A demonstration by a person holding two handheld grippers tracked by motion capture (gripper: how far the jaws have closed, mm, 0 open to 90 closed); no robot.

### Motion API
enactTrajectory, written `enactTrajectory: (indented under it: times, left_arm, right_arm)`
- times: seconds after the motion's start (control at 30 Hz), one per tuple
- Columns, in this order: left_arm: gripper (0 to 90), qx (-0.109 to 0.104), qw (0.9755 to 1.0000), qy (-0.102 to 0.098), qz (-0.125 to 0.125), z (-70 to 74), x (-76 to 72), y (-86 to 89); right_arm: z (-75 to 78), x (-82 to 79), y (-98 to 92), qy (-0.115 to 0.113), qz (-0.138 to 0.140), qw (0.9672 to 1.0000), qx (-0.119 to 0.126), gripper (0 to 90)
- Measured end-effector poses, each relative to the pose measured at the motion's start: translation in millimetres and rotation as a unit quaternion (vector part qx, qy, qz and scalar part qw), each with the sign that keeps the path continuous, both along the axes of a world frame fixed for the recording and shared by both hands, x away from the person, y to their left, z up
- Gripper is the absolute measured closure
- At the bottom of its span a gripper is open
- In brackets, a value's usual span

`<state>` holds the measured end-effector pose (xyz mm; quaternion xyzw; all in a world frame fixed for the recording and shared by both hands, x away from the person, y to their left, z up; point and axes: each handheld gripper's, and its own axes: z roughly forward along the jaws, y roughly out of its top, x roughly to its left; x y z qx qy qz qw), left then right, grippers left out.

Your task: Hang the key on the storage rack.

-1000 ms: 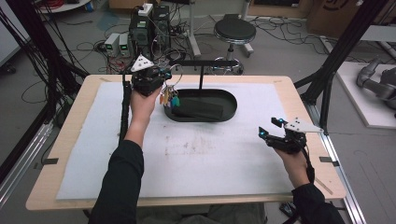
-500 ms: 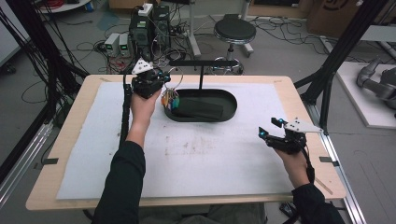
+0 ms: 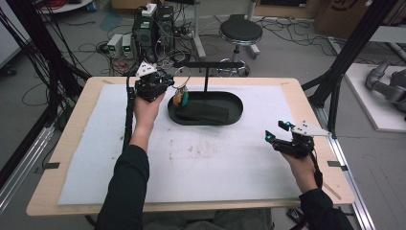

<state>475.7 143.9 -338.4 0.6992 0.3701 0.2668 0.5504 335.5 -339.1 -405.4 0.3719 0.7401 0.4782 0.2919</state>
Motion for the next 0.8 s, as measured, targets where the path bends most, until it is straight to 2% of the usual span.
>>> enactTrajectory:
  times: [0.2, 0.33, 0.43, 0.53, 0.6, 0.67, 0.73, 0.8]
  left_arm:
    - [77.3, -0.001, 1.0, 0.001, 0.004, 0.9, -3.6, 2.8]
    - [71.9, 0.001, 1.0, 0.002, 0.009, 3.1, -6.8, 2.6]
    - [64.0, 0.011, 0.9997, 0.0, 0.021, 6.4, -11.4, -0.1]
    - [57.6, 0.022, 0.9993, -0.015, 0.025, 8.2, -19.4, -3.1]
    - [50.8, 0.032, 0.9989, -0.017, 0.029, 8.8, -25.6, -4.0]
    - [49.2, 0.032, 0.9989, -0.023, 0.024, 8.1, -33.3, -3.1]
    - [45.4, 0.043, 0.9986, -0.024, 0.019, 7.8, -40.7, -2.0]
    - [43.4, 0.036, 0.9988, -0.03, 0.01, 5.7, -49.9, 0.4]
  right_arm:
    - [1.0, -2.1, 1.6, -0.002, 0.001, 1.0, 0.0, 33.0]
    - [1.2, -2.5, 2.0, -0.005, 0.002, 1.0, -0.002, 33.0]
    - [1.1, -2.5, 1.9, -0.004, 0.001, 1.0, -0.001, 33.0]
    - [1.0, -2.4, 1.2, -0.002, 0.0, 1.0, 0.0, 33.0]
    - [1.1, -2.9, 0.9, -0.001, -0.001, 1.0, 0.002, 32.9]
    - [1.2, -3.0, 0.2, -0.002, -0.002, 1.0, 0.001, 32.8]
    - [1.3, -3.3, -0.1, 0.0, -0.004, 1.0, 0.005, 32.1]
    - [1.2, -2.6, -1.1, -0.001, -0.006, 1.0, 0.005, 31.5]
